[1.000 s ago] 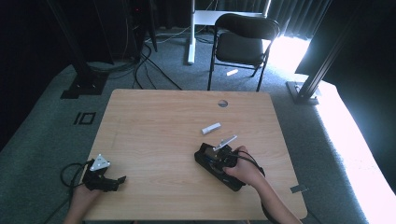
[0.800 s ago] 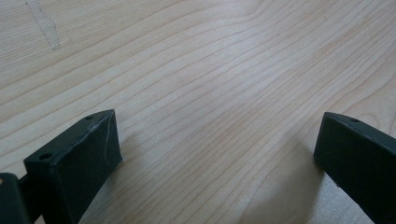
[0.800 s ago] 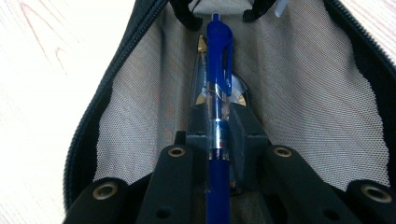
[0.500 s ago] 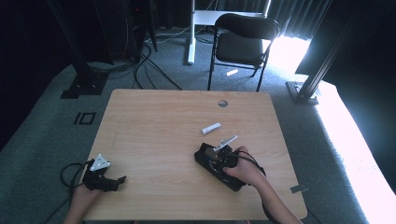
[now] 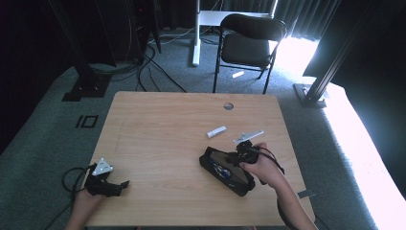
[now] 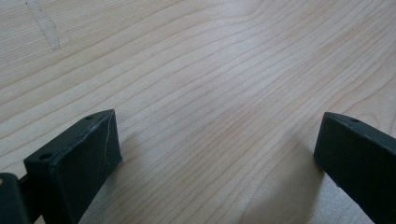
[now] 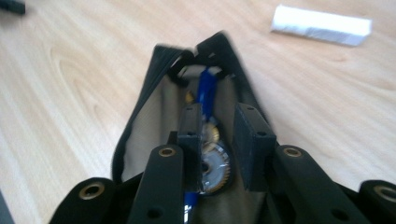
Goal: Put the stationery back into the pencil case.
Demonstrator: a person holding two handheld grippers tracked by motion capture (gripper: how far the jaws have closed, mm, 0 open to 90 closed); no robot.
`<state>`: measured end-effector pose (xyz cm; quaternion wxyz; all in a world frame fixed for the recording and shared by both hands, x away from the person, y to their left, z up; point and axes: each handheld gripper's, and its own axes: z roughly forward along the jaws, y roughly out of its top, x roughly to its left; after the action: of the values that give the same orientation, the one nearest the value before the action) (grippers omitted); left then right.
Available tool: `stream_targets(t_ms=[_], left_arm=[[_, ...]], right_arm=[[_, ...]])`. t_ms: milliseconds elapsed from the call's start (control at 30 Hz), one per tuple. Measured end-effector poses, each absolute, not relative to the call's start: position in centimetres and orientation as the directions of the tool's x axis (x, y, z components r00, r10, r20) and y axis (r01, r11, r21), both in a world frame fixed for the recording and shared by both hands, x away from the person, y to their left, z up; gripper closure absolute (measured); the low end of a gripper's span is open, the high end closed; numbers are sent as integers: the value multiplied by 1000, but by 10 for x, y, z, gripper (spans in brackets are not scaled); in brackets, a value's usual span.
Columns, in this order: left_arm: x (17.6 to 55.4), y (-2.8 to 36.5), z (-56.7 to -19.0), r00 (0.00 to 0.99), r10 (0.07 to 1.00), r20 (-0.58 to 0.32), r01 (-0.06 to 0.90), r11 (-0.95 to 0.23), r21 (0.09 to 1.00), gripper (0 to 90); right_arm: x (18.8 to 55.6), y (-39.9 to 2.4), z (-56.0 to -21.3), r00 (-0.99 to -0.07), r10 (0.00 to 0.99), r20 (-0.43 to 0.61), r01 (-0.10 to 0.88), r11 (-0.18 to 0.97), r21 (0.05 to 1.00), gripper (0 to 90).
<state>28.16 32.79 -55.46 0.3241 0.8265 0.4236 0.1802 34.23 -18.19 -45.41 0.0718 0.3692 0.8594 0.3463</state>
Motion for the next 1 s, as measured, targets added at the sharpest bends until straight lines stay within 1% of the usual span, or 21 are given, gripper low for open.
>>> stream_targets(t_ms=[167,367,600,867,1000], left_arm=[[282,328,-555,576,817,23,583,-431,688,7],[282,328,-555,576,817,23,584,-431,688,7],[282,328,-555,576,817,23,583,-431,688,7],[282,328,-555,576,817,23,583,-431,688,7],[282,328,-555,576,817,23,584,-431,688,7]], right_arm=[[353,-194,-453,-686,712,150,597,433,675,725],[370,-202,-458,-653,737,175,618,385,686,711],[393,-201,-464,-595,790,149,644,359,675,681],[415,-190,-470,-548,826,135,678,344,649,676],[423,-184,-470,-526,839,137,692,329,642,649]])
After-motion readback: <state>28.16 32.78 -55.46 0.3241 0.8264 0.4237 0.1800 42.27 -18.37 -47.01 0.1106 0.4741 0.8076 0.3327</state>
